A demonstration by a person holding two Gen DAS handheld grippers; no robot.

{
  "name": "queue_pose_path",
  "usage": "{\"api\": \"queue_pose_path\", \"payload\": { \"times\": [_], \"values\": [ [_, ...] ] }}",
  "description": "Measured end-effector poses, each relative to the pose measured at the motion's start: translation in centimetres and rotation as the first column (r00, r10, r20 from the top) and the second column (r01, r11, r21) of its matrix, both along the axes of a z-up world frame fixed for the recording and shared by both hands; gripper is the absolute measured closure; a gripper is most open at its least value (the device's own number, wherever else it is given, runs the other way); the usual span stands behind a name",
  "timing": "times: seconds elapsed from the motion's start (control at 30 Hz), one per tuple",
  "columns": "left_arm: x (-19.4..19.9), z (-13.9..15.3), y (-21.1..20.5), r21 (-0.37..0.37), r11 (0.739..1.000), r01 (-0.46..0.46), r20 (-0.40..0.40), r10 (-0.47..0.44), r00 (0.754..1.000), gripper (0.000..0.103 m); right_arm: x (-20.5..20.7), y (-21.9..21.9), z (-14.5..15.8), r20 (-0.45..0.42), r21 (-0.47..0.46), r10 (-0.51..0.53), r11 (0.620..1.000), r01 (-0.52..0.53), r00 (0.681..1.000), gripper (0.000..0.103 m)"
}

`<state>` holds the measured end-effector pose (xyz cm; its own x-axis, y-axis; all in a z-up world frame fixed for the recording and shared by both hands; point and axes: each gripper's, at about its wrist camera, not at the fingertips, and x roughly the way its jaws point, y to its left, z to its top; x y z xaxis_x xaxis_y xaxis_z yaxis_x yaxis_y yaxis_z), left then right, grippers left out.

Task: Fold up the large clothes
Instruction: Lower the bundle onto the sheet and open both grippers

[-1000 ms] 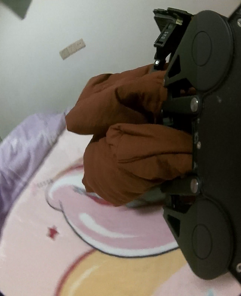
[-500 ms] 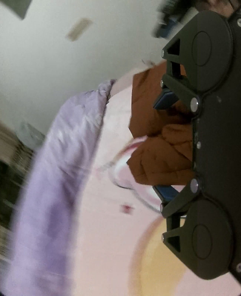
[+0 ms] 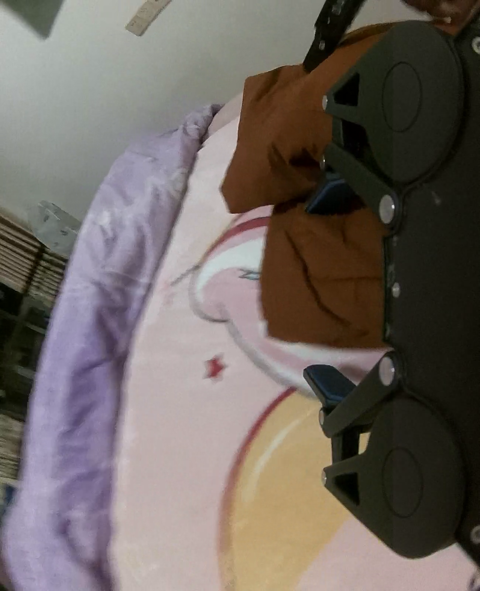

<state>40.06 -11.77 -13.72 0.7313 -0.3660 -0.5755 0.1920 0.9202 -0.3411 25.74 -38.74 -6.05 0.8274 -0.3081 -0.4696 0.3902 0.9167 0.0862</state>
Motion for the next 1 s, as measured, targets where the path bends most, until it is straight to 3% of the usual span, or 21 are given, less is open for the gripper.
{"api": "queue_pose_path", "payload": {
  "times": [0.13, 0.2, 0.3, 0.43, 0.47, 0.5, 0.63, 0.8, 1.0],
  "values": [
    [-6.1, 5.3, 0.3, 0.111, 0.994, 0.015, 0.221, -0.039, 0.974, 0.013, -3.9, 2.0, 2.0, 0.031, -0.027, 0.000, 1.000, 0.001, 1.000, 0.049],
    [-8.8, 6.6, 0.3, 0.126, 0.992, 0.032, 0.271, -0.065, 0.961, 0.012, -5.7, 3.4, 2.6, 0.049, -0.056, -0.018, 0.998, 0.020, 0.999, 0.047],
    [-10.9, 5.9, -0.4, 0.150, 0.985, 0.091, 0.245, -0.126, 0.961, 0.012, -8.2, 5.0, 2.1, 0.060, -0.044, -0.031, 0.998, 0.034, 0.998, 0.046],
    [-11.7, 2.2, -2.4, 0.243, 0.961, 0.131, 0.137, -0.168, 0.976, 0.008, -8.7, 5.8, -0.6, -0.031, -0.015, -0.061, 0.998, 0.061, 0.998, 0.046],
    [-11.3, 1.2, -2.9, 0.272, 0.953, 0.130, 0.095, -0.161, 0.982, 0.001, -8.7, 5.9, -1.5, -0.047, -0.013, -0.075, 0.997, 0.074, 0.996, 0.041],
    [-11.4, 0.3, -3.2, 0.302, 0.944, 0.131, 0.052, -0.154, 0.987, 0.000, -8.7, 5.9, -2.1, -0.060, -0.018, -0.085, 0.996, 0.084, 0.995, 0.033],
    [-11.1, -1.1, -4.7, 0.338, 0.936, 0.099, 0.095, -0.139, 0.986, 0.000, -7.5, 5.4, -4.2, -0.049, -0.076, -0.105, 0.992, 0.101, 0.993, 0.019],
    [-14.0, 1.7, -5.0, 0.426, 0.903, 0.055, 0.125, -0.119, 0.985, 0.000, -8.8, 5.4, -3.1, -0.029, -0.034, -0.130, 0.991, 0.129, 0.991, 0.020],
    [-18.4, 6.4, -2.9, 0.407, 0.906, 0.119, 0.078, -0.164, 0.983, 0.000, -12.3, 8.3, 0.4, -0.082, -0.069, -0.132, 0.990, 0.127, 0.988, 0.025]
  ]
}}
